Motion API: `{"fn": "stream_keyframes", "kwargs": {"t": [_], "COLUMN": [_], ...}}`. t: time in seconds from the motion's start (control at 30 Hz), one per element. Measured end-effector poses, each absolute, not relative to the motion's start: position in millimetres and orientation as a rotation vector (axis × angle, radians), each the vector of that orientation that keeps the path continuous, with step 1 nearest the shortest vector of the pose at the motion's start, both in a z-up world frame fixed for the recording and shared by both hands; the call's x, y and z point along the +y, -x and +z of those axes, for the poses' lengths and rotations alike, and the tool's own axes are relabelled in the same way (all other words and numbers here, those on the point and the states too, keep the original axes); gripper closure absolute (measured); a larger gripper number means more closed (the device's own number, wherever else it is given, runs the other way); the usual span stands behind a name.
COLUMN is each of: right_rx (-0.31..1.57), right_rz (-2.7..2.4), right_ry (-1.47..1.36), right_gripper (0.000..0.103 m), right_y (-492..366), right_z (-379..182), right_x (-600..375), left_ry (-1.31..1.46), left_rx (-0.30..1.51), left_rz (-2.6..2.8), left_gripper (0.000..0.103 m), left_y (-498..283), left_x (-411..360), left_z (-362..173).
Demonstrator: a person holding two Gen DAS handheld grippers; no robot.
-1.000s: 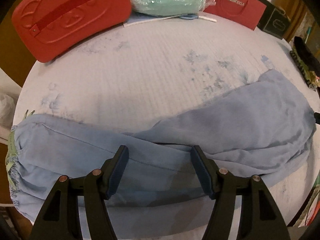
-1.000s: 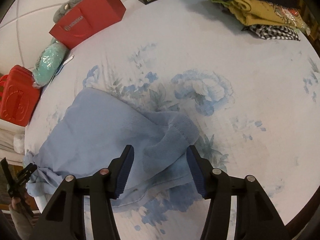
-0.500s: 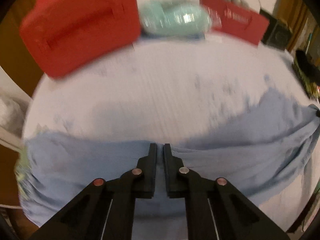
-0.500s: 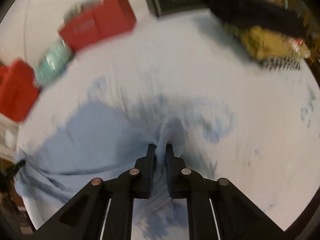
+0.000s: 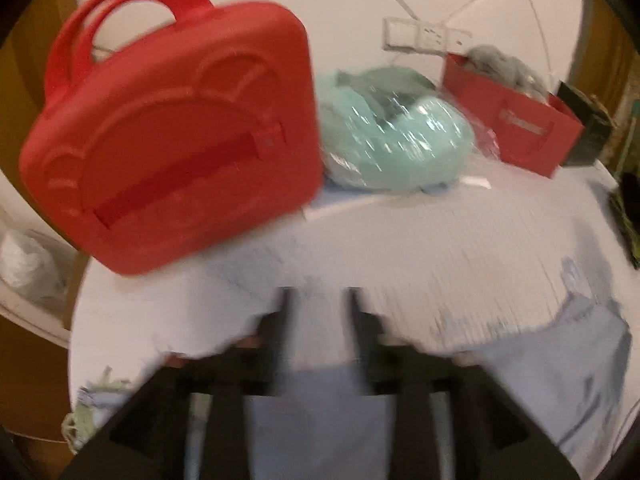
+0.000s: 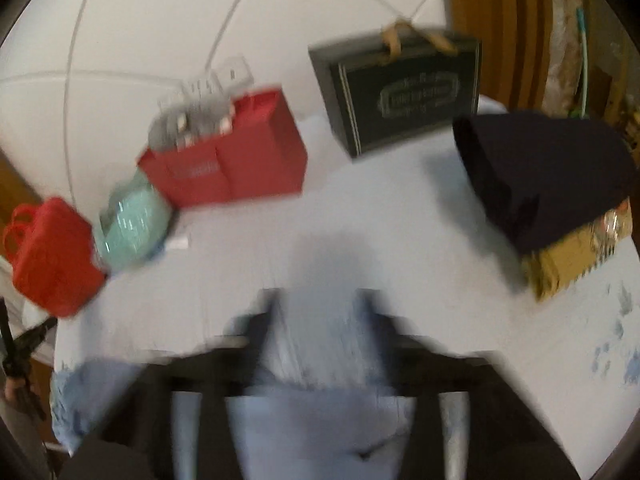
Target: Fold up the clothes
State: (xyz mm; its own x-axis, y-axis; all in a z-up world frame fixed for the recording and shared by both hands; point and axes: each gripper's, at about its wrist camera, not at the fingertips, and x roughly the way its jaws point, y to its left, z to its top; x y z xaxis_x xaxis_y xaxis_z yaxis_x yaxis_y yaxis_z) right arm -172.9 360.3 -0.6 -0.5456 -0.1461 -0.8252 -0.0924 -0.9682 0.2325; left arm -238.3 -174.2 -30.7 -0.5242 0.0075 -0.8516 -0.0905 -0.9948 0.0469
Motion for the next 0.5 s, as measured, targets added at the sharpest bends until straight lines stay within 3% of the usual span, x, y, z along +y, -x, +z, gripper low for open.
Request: {"fn": "stream_keyframes", "kwargs": {"t": [0.33,0.5], "right_rx": [-0.378,-0.222], "right_rz": [-2.524,-2.548], "right_ry": [-1.782,-1.811], "right_gripper": [0.038,0.038], "right_y": [136.7,138.4], "right_z": [-88.6,-97.1], "right_x": [367.7,368.0], "left_ry": [1.761,1.858], "left_rx": [0.219,0.178], "left_rz": [2.692,2.719], "left_gripper": [0.046,0.046], "left_y": [198.4,183.4], "left_x": [-228.1,-261.3], "left_z": [-90.5,-108.3]}}
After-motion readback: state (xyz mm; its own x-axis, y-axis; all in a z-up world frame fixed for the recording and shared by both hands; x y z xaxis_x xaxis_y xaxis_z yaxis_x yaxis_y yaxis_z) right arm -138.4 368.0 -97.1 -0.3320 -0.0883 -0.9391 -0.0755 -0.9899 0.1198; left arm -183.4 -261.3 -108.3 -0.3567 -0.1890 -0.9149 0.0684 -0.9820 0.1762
